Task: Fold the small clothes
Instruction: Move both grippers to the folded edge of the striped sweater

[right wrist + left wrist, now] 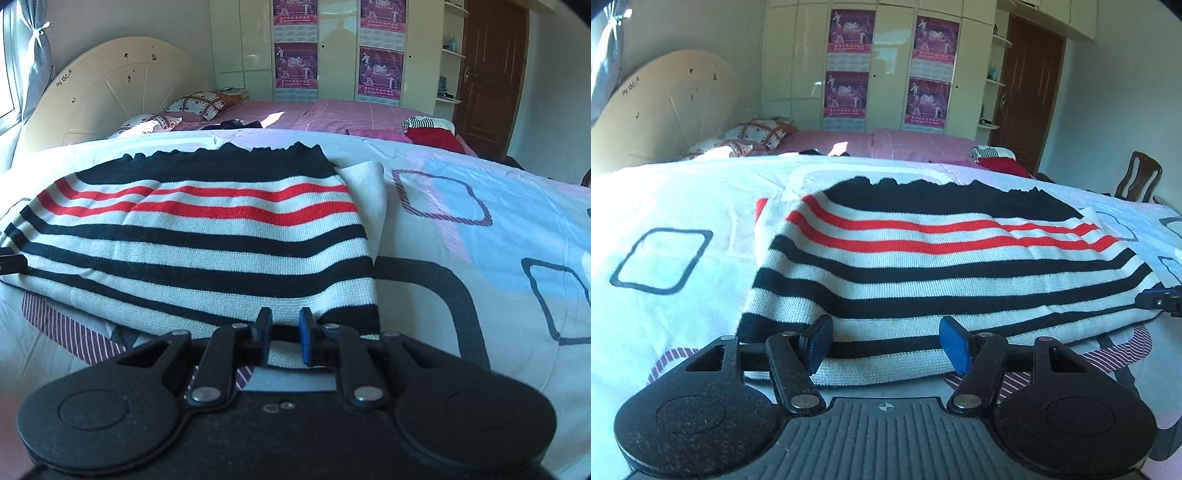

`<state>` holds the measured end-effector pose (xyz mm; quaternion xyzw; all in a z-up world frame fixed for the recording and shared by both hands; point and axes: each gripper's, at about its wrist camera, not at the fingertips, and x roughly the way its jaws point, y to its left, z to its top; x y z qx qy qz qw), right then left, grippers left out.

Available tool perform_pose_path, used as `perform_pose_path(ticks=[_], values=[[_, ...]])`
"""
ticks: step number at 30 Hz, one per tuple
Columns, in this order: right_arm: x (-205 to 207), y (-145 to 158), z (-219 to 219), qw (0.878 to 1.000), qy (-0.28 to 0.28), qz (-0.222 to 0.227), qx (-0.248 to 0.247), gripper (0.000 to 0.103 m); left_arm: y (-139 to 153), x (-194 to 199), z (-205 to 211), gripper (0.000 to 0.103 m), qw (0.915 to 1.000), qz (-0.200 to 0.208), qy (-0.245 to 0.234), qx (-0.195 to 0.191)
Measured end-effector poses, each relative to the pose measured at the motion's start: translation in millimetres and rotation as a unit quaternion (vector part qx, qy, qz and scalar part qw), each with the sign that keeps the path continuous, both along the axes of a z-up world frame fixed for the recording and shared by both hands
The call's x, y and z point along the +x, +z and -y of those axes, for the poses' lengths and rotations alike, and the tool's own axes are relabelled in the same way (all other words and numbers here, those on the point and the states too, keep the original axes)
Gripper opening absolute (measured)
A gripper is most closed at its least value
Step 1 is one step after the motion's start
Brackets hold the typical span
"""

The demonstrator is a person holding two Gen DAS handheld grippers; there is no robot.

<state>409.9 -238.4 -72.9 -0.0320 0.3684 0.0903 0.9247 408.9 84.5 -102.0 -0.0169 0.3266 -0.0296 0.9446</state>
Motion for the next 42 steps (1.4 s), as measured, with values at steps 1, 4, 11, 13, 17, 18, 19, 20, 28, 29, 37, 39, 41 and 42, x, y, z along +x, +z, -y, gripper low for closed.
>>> perform_pose_path(ticks=[1, 4, 11, 13, 17, 18, 19, 20, 28, 29, 37, 39, 41, 42], values=[[-3, 6, 1, 1.000, -0.002, 0.013, 0.004, 0.018, 3, -1, -2, 0.064, 0.9999, 0.005, 0.005, 0.009], [-2, 5, 8, 1.000, -0.013, 0.005, 0.005, 0.017, -7, 2, -16, 0.064, 0.9995, -0.020, 0.023, 0.012], [-5, 8, 16, 1.000, -0.019, -0.008, 0.007, 0.016, -6, -1, -27, 0.064, 0.9993, -0.011, 0.034, -0.003], [-7, 7, 18, 1.000, -0.021, -0.003, -0.001, 0.017, -13, 2, -31, 0.064, 0.9992, -0.024, 0.032, -0.003], [0, -5, 23, 0.999, -0.025, -0.028, -0.002, 0.014, -12, 7, -23, 0.064, 0.9988, -0.034, 0.026, 0.023], [0, -2, 23, 0.999, -0.027, -0.030, 0.000, 0.014, -7, 5, -22, 0.064, 0.9989, -0.031, 0.028, 0.023], [0, 0, 23, 0.999, -0.026, -0.029, 0.003, 0.016, -5, 5, -21, 0.064, 0.9989, -0.028, 0.027, 0.027], [0, 0, 23, 0.999, -0.025, -0.029, 0.004, 0.016, -6, 5, -21, 0.064, 0.9986, -0.034, 0.026, 0.032], [5, -4, 23, 0.999, -0.023, -0.039, -0.006, 0.016, -11, 13, -20, 0.064, 0.9968, -0.065, 0.027, 0.037], [6, -5, 23, 0.999, -0.024, -0.039, -0.005, 0.016, -13, 13, -20, 0.064, 0.9968, -0.065, 0.027, 0.038], [4, -9, 20, 0.999, -0.027, -0.028, -0.019, 0.015, -15, 14, -17, 0.064, 0.9962, -0.066, 0.035, 0.044], [5, -9, 19, 0.999, -0.032, -0.031, -0.018, 0.015, -12, 14, -19, 0.064, 0.9960, -0.072, 0.038, 0.036], [7, -7, 20, 0.999, -0.035, -0.039, -0.013, 0.016, -4, 10, -23, 0.065, 0.9961, -0.075, 0.044, 0.016], [9, -4, 21, 0.998, -0.036, -0.047, -0.008, 0.016, 1, 4, -26, 0.065, 0.9963, -0.071, 0.048, 0.006]])
